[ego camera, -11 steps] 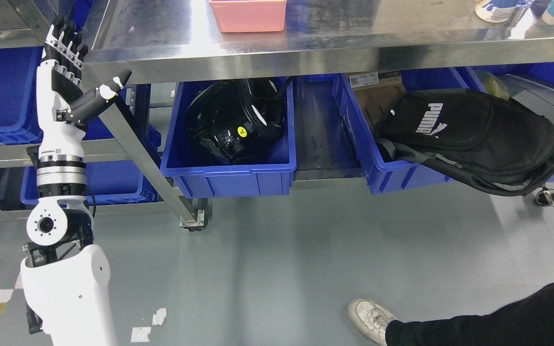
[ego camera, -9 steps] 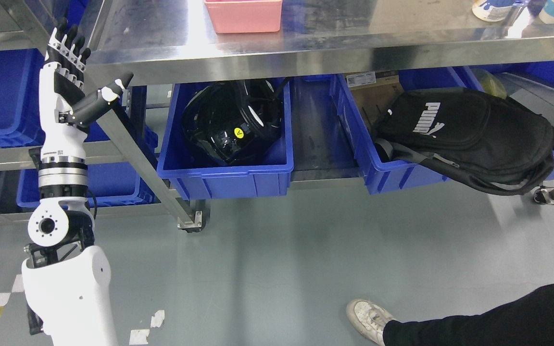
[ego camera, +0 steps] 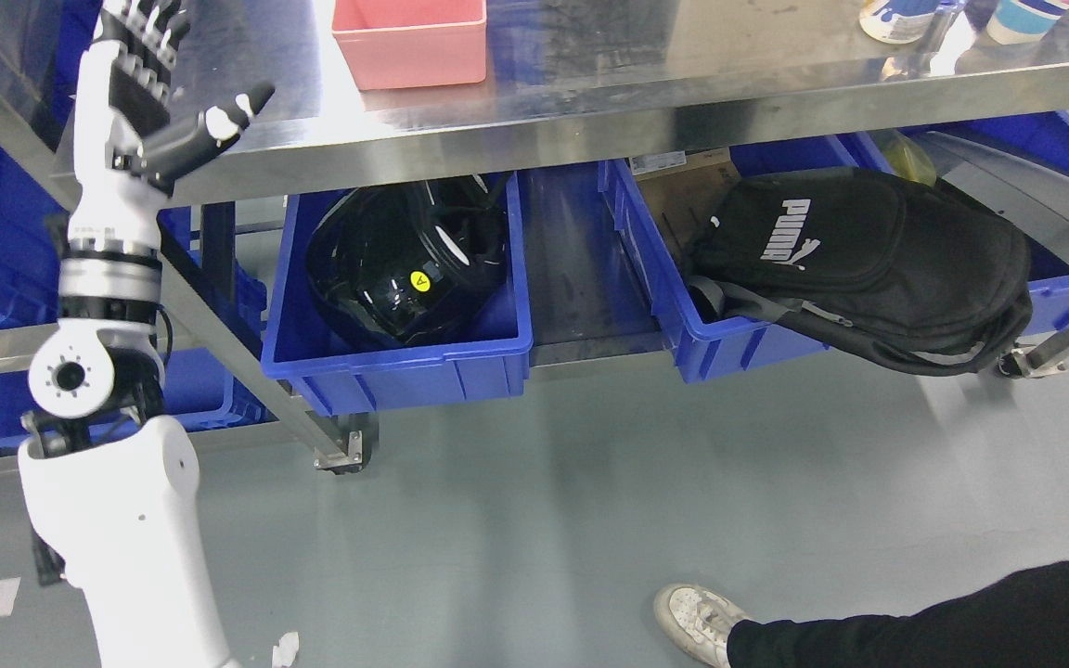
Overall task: Place storage box into left shelf container
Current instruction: 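Raise the left hand up toward the pink box on the table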
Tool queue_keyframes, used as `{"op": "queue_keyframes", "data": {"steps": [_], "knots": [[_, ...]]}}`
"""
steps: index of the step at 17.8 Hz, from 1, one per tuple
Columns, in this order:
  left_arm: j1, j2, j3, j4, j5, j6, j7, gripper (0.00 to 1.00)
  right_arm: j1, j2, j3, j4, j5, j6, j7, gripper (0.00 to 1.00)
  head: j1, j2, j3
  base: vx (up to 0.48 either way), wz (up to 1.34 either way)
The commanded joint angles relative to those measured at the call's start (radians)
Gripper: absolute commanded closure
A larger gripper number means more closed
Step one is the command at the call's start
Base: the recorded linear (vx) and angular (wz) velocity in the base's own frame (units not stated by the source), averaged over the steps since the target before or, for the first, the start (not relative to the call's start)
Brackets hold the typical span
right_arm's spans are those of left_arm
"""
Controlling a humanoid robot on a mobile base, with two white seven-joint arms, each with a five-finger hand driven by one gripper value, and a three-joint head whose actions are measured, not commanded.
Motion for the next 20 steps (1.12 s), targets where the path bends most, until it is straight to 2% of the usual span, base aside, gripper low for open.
{"op": "queue_keyframes", "data": {"steps": [1,4,7,9,14,17,20], "knots": [[-0.206,0.200,-0.101,0.143,-0.119,0.023,-0.182,0.01,-0.019,-0.017,0.000,-0.017,0.000,0.000,0.000,0.01,0.0000,0.000,0.000,0.056,-0.12],[-0.303,0.287,-0.173,0.202,-0.171,0.111,-0.351,0.01,-0.019,-0.017,0.000,-0.017,0.000,0.000,0.000,0.01,0.0000,0.000,0.000,0.069,-0.12],[-0.386,0.369,-0.277,0.223,-0.214,0.123,-0.534,0.02,-0.019,-0.017,0.000,-0.017,0.000,0.000,0.000,0.01,0.0000,0.000,0.000,0.108,-0.19],[-0.415,0.416,-0.325,0.232,-0.240,0.123,-0.606,0.02,-0.019,-0.017,0.000,-0.017,0.000,0.000,0.000,0.01,0.0000,0.000,0.000,0.140,-0.21],[-0.385,0.524,-0.331,0.228,-0.246,0.111,-0.652,0.02,-0.019,-0.017,0.000,-0.017,0.000,0.000,0.000,0.01,0.0000,0.000,0.000,0.108,-0.18],[-0.378,0.519,-0.334,0.228,-0.248,0.100,-0.652,0.02,-0.019,-0.017,0.000,-0.017,0.000,0.000,0.000,0.01,0.0000,0.000,0.000,0.096,0.00],[-0.388,0.479,-0.377,0.219,-0.251,0.102,-0.657,0.02,-0.019,-0.017,0.000,-0.017,0.000,0.000,0.000,0.01,0.0000,0.000,0.000,0.085,0.00]]}}
